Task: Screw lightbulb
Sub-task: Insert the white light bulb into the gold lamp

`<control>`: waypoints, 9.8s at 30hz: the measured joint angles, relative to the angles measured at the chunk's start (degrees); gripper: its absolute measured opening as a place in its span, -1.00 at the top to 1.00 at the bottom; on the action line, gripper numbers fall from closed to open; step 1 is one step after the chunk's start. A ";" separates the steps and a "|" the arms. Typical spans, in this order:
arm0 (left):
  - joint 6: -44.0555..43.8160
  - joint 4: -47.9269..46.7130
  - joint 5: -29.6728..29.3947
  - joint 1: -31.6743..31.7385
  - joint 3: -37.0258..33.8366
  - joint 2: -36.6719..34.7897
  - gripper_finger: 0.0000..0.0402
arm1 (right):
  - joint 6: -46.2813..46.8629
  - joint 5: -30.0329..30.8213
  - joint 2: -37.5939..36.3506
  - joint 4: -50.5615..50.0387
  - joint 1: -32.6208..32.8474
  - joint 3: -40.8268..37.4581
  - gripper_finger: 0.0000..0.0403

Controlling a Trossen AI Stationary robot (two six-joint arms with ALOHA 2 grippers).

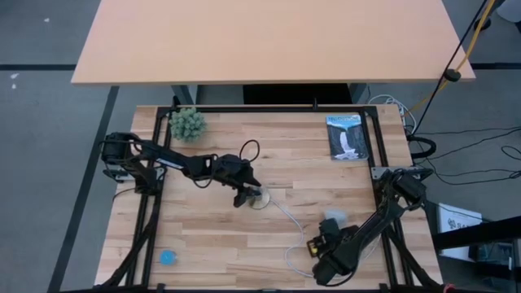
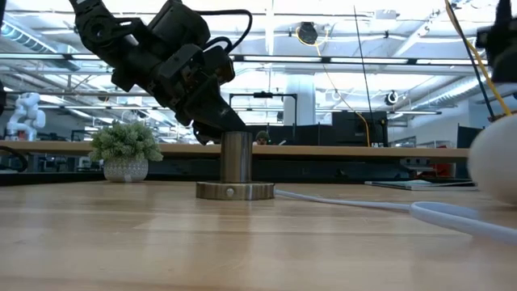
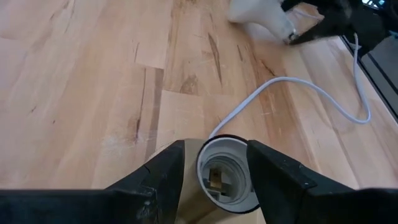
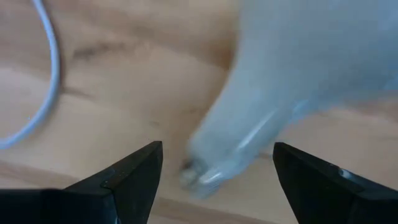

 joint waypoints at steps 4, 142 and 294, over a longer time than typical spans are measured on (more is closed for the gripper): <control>0.02 0.18 -0.01 0.01 0.00 0.00 0.11 | -2.32 1.65 0.05 3.78 -1.64 -2.30 -0.41; -0.81 31.92 3.35 3.15 -19.23 -11.81 0.33 | -101.46 -7.33 -10.92 96.89 -41.13 -24.54 0.09; 10.73 48.88 -16.92 -7.15 -19.26 3.15 -0.44 | -123.62 4.58 -10.92 89.45 -37.46 -24.50 0.24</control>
